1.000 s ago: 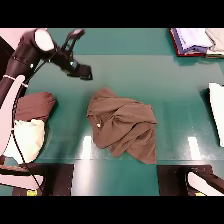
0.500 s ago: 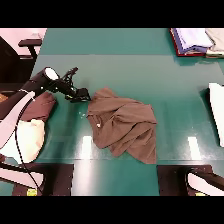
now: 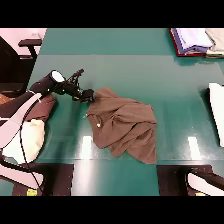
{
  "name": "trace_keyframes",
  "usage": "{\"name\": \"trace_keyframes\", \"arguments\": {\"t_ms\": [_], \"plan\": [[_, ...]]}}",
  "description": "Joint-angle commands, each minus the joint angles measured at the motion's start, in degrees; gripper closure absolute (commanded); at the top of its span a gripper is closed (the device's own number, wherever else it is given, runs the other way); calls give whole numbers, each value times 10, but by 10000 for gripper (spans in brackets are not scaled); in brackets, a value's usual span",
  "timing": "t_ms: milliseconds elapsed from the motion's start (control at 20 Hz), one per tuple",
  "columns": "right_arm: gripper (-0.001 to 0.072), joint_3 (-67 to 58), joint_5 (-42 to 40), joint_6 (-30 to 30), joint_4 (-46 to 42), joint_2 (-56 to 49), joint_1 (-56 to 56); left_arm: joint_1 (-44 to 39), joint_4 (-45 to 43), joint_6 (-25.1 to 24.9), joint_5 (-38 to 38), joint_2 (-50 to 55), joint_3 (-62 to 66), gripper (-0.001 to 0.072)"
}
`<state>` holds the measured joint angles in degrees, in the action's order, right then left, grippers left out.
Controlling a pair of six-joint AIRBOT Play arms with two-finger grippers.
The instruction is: Fold the shirts.
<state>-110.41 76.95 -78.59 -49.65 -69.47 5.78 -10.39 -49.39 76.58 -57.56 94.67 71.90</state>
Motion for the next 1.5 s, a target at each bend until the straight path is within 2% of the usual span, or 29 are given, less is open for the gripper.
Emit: {"name": "trace_keyframes", "arguments": {"t_ms": [0,150,300,350,400,450,600,750,900,1000,1100,1150,1300,1450], "plan": [[696,26,47,-23,-20,8,-22,15,-22,-1,-24,-10,60,680],[696,167,72,-44,-104,56,-55,45,-75,8,-45,-38,143,680],[687,378,70,-49,-150,112,-86,63,-94,10,-50,-58,197,679],[526,447,71,-49,-147,125,-96,66,-100,10,-51,-59,206,679],[309,519,70,-49,-146,135,-101,66,-102,10,-53,-59,209,679],[305,586,61,-47,-146,141,-101,66,-103,10,-55,-58,209,679],[306,739,-2,-25,-117,147,-80,66,-103,10,-63,-56,209,679],[307,814,-55,-7,-67,125,-42,66,-103,10,-66,-56,209,679],[307,825,-76,7,-43,71,9,66,-103,10,-67,-56,209,679],[347,811,-82,7,-40,31,48,66,-103,10,-69,-56,209,679],[357,789,-82,11,-40,-1,82,66,-103,10,-75,-56,209,679],[463,775,-82,17,-41,-14,100,66,-103,10,-77,-56,209,679],[696,728,-85,16,-72,-35,129,66,-105,10,-89,-58,209,680],[697,650,-83,-33,-156,-2,111,66,-110,10,-106,-77,221,680]]}}
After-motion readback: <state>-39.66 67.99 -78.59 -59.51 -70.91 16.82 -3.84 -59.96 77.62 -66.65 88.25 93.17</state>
